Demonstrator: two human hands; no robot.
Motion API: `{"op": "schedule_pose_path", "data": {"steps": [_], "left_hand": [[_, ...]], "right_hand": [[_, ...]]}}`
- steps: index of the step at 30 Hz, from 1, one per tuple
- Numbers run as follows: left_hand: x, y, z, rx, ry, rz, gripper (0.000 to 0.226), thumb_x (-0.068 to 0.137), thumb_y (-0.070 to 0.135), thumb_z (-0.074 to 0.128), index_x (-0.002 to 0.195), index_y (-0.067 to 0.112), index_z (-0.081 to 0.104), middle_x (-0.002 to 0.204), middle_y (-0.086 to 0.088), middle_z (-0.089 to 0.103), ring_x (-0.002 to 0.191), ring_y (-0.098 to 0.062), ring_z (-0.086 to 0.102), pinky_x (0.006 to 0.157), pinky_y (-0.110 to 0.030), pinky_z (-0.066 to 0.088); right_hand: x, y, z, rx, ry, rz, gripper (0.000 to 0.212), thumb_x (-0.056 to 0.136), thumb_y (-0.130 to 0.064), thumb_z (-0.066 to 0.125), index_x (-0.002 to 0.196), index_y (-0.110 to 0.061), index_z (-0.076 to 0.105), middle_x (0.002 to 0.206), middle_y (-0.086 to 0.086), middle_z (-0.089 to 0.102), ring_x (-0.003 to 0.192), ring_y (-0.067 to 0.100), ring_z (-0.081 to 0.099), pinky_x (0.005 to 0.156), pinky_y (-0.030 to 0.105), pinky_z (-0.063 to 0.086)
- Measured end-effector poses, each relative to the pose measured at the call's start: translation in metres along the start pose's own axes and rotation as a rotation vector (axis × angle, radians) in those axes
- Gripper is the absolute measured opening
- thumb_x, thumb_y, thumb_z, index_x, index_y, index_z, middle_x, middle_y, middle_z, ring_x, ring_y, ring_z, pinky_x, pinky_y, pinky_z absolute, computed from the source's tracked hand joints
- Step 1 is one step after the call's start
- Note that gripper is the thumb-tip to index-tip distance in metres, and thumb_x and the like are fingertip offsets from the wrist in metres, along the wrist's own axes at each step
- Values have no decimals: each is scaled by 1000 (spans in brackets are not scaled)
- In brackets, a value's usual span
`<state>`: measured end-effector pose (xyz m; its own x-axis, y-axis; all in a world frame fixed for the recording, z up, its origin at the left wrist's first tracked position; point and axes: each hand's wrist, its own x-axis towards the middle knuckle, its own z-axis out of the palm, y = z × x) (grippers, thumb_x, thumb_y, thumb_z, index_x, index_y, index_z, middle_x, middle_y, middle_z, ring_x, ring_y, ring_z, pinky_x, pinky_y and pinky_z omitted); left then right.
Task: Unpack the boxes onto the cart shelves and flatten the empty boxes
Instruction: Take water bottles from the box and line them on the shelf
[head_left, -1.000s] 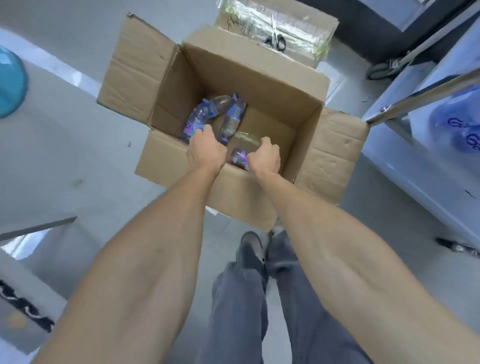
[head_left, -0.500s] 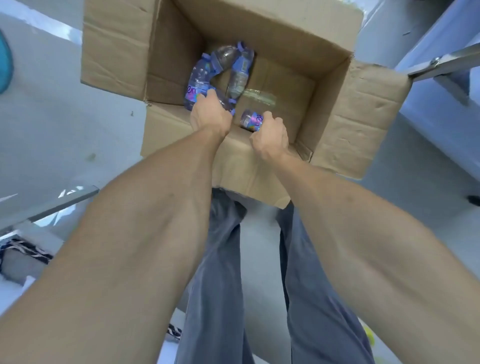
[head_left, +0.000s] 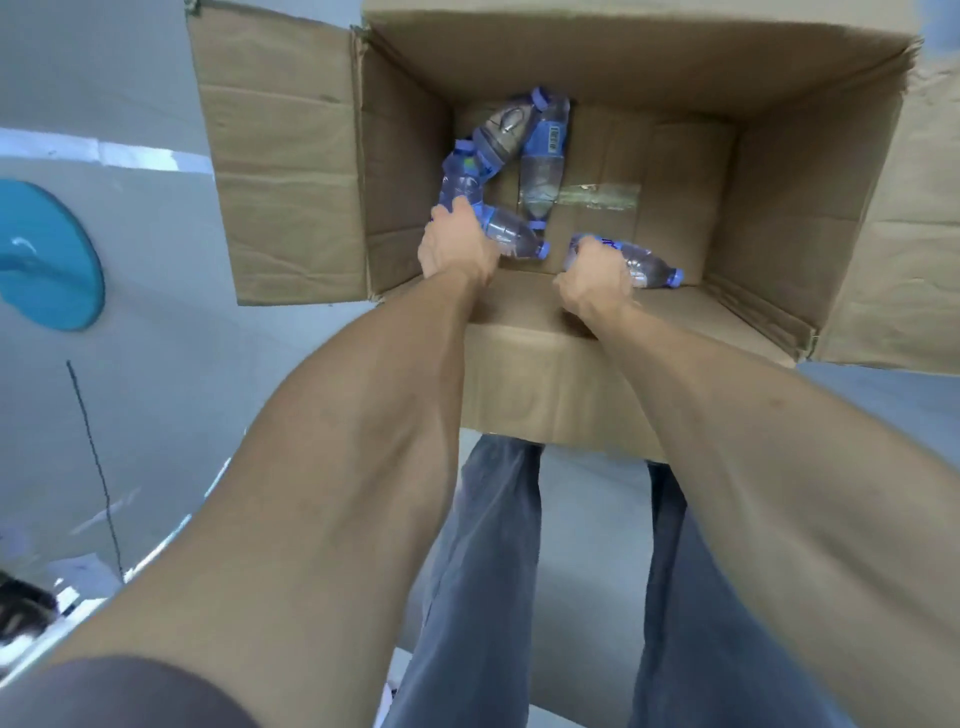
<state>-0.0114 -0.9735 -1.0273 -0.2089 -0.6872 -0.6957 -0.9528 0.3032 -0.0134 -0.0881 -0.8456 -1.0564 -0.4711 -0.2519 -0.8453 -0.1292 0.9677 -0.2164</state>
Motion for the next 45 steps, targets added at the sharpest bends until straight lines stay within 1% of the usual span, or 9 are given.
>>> {"op": "schedule_pose_path", "data": {"steps": [9,15,19,24,29,31,35,40,45], "left_hand": [[88,-5,45,-12,-37,-157,51,92,26,63,134,6,43,137,-13,51,125,-30,54,98,-35,43],[124,-2,81,5,31,-268,68,92,37,66,141,3,33,140,-12,48,127,-25,54,100,-30,43],[127,-6,102,-6,139,-285,64,92,38,64,141,13,31,135,-10,44,115,-27,59,92,-33,45],[115,-6,132,-96,207,-291,85,89,41,65,153,19,14,131,-10,49,110,-27,59,93,-36,46],[112,-8,133,-101,268,-255,81,86,38,70,149,17,23,129,-6,52,114,-26,57,91,-36,46],[110,-10,132,-106,276,-237,76,86,37,70,146,19,27,128,-6,53,113,-27,58,89,-37,46],[108,-10,137,-121,276,-223,75,86,36,70,145,18,27,130,-6,53,114,-28,58,90,-39,47],[104,-3,135,-111,242,-224,90,83,36,74,152,16,20,139,-7,49,123,-28,54,96,-38,45],[84,10,132,-100,167,-110,73,82,36,74,140,15,35,132,-8,54,119,-30,56,90,-38,45]], "right_hand": [[90,4,34,-147,3,-4,40,90,-12,61,130,-9,56,131,18,54,125,37,50,97,46,47],[133,22,80,-226,36,46,41,97,-4,48,138,-6,51,140,20,44,133,37,41,105,47,41],[152,20,103,-274,142,18,41,101,-7,35,140,-12,46,148,26,33,141,40,28,110,48,28],[155,29,117,-348,252,63,50,101,-6,29,149,-16,31,158,29,18,149,42,7,117,53,12],[159,21,110,-351,331,86,51,96,-2,26,144,-12,39,136,24,43,130,39,37,108,53,25],[158,12,110,-346,285,59,47,98,-6,26,139,-10,48,137,21,44,134,37,34,113,52,22],[158,25,117,-389,132,104,43,103,-16,30,143,-18,44,153,27,28,146,43,15,117,55,11],[158,30,115,-431,176,47,43,98,-10,34,139,-18,47,134,19,44,128,36,36,107,52,27],[134,27,97,-285,319,-47,38,98,-3,29,131,-11,44,130,17,49,125,33,42,97,47,33]]}}
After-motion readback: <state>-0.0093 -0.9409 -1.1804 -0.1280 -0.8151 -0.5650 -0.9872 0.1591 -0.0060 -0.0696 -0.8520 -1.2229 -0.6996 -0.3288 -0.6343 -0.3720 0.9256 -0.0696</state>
